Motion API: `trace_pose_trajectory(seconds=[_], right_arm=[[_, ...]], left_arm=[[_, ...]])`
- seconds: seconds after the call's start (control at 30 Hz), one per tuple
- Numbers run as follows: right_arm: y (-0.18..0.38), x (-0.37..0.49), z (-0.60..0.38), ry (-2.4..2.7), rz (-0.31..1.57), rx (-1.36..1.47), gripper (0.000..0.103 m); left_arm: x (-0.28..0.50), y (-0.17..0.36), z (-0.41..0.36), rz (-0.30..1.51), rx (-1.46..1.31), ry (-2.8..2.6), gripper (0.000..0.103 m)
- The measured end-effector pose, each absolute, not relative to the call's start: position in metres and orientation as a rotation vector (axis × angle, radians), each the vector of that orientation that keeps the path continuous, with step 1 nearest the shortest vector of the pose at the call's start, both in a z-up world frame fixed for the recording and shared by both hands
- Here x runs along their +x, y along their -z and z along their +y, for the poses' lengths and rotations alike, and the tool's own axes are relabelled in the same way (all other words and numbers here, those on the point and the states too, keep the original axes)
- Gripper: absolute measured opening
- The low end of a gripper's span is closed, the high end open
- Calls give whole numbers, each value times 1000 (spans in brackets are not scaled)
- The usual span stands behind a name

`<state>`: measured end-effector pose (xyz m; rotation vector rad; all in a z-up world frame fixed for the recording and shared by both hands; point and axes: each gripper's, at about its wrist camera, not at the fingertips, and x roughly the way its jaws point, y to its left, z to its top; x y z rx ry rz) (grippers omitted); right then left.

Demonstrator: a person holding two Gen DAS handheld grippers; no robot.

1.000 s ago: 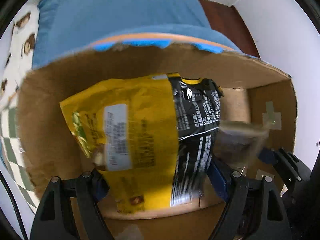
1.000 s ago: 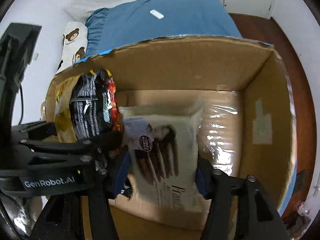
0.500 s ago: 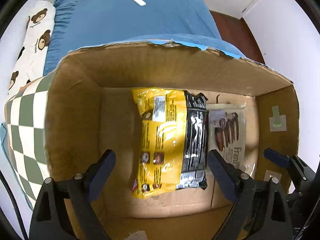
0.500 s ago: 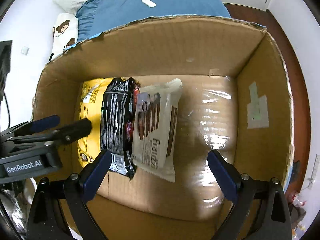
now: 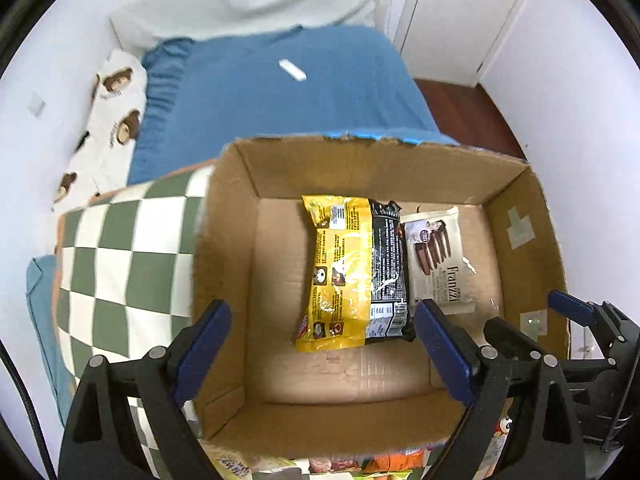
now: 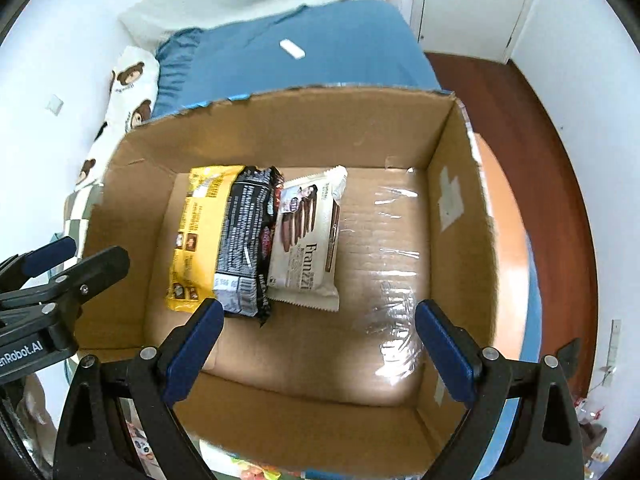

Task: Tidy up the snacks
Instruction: 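Carry both packets into the cardboard box and open both tools, then grasp the panda-print bag with left tool while right tool grasps the red stick pack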

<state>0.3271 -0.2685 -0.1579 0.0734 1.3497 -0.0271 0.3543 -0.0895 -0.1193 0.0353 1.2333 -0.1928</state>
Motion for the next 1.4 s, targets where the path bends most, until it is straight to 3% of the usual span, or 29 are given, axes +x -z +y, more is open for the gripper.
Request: trace_pose_trajectory(seconds=[0.63,0.83,1.0,1.4], right_arm=[[55,229,-235,34,1064,36,98],[44,195,-233,13,1040,110,98],[85,163,-232,-8,1131,202,98],[247,51,-248,155,1478,174,99]], left_arm=[[248,34,-57,972,2,194,94],[214,31,-41,961,-16,185,94],[186,67,-16,1020,6,117,94],[98,236,77,1457,5,-83,94]])
